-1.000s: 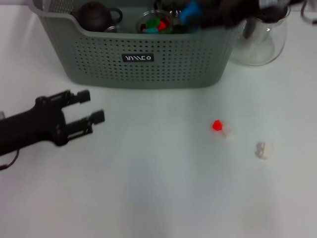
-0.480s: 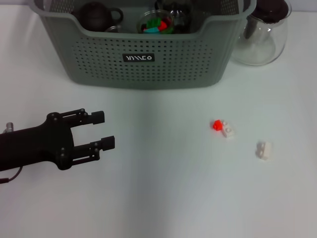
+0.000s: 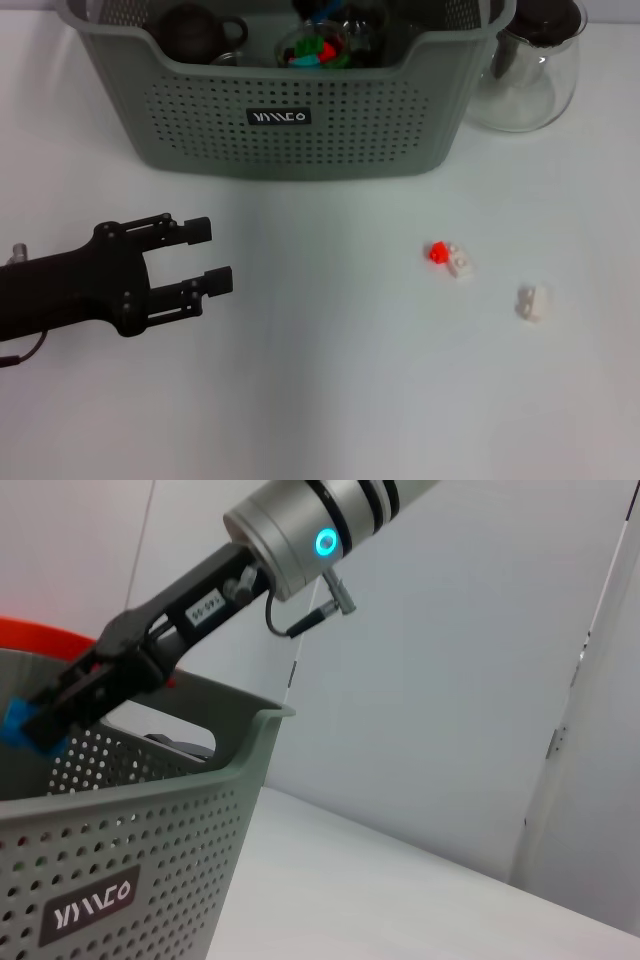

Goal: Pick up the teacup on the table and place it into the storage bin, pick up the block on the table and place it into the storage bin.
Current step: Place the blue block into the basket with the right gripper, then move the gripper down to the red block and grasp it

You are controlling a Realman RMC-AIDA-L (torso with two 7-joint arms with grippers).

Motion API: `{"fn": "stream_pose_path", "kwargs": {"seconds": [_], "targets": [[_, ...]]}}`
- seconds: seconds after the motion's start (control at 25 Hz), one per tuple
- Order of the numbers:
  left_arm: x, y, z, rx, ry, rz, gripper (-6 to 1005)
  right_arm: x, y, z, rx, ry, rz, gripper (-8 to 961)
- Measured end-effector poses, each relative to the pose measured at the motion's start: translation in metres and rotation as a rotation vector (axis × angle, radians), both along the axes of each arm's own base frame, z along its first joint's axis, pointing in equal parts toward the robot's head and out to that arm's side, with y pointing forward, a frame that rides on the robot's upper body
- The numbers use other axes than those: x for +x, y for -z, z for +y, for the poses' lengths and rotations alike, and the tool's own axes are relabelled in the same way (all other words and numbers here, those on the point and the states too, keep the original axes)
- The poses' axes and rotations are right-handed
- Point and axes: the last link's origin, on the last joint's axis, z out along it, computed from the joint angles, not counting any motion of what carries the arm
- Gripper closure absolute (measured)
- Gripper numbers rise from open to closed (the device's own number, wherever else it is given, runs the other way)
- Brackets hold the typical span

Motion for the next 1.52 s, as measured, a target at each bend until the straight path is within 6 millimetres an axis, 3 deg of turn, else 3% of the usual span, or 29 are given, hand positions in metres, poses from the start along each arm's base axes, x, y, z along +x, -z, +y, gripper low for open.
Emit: {"fn": "stream_pose_path", "kwargs": {"seconds": [0.28, 0.72, 0.88, 1.08, 1.24, 1.36, 1.52], "targets": [[0.0, 0.001, 0.001, 0.0, -0.005, -0.004, 317, 0.009, 0.014, -0.003, -0.006, 0.008, 0.005, 519], [-0.002, 0.001, -0.001, 0.007, -0.018, -0.008, 316, 0.008, 0.013, 0.002, 0.034, -0.011, 0.023, 516], [-0.003, 0.001, -0.002, 0.013, -0.022, -0.011, 316, 0.003, 0.004, 0.003, 0.052, -0.019, 0.077, 485], [-0.004, -0.001, -0.002, 0.025, -0.028, -0.017, 316, -0.003, -0.034, -0.006, 0.076, -0.064, 0.171, 336], [-0.003, -0.001, -0.001, 0.029, -0.028, -0.02, 316, 0.003, -0.085, -0.041, 0.081, -0.165, 0.246, 327], [-0.003, 0.0, 0.0, 0.03, -0.031, -0.019, 315, 0.024, -0.122, -0.079, 0.042, -0.21, 0.278, 328], [-0.003, -0.001, 0.002, 0.033, -0.027, -0.015, 315, 0.065, -0.16, -0.119, -0.061, -0.122, 0.277, 329]]}}
